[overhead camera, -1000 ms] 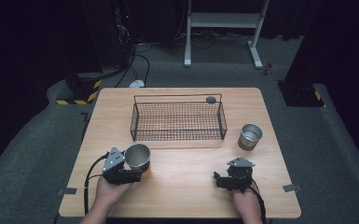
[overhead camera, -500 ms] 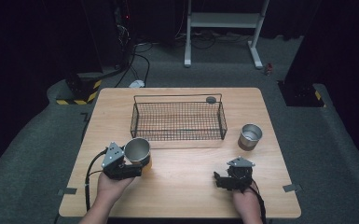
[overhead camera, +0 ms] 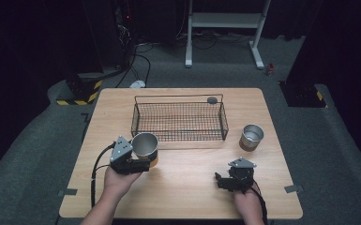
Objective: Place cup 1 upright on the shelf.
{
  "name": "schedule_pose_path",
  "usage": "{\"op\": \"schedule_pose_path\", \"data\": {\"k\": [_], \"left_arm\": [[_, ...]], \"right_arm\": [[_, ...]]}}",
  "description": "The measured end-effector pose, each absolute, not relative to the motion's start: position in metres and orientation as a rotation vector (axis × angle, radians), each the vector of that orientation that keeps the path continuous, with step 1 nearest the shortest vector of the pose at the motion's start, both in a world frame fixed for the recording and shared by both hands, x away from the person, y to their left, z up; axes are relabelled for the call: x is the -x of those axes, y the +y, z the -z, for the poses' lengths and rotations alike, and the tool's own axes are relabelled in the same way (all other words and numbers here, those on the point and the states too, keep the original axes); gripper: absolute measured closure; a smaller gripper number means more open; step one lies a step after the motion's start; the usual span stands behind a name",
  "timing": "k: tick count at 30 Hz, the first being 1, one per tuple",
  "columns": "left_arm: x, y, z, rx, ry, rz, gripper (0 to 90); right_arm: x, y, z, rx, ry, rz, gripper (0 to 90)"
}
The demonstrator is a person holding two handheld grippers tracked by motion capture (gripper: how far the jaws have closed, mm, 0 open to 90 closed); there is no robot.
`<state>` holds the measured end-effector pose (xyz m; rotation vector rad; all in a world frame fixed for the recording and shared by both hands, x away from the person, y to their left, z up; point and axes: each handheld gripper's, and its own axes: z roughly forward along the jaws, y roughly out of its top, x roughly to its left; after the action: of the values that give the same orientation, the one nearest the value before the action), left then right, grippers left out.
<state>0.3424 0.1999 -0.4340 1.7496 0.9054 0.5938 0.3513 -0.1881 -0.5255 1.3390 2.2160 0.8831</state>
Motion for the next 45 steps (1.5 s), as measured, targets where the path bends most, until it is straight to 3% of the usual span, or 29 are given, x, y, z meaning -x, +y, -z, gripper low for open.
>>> {"op": "schedule_pose_path", "data": {"k": [14,45], "left_arm": [[-0.351,0.179,0.430,-1.769,0.897,-0.581,13.9],[-0.404,0.188,0.406,-1.697,0.952,-0.601,13.9]], "right_arm": [[-0.351,-0.188,0.526,-1.340,2.218,-0.885,7.8],[-0.351,-0.188,0.526,-1.340,2.219,-0.885,7.8]]}}
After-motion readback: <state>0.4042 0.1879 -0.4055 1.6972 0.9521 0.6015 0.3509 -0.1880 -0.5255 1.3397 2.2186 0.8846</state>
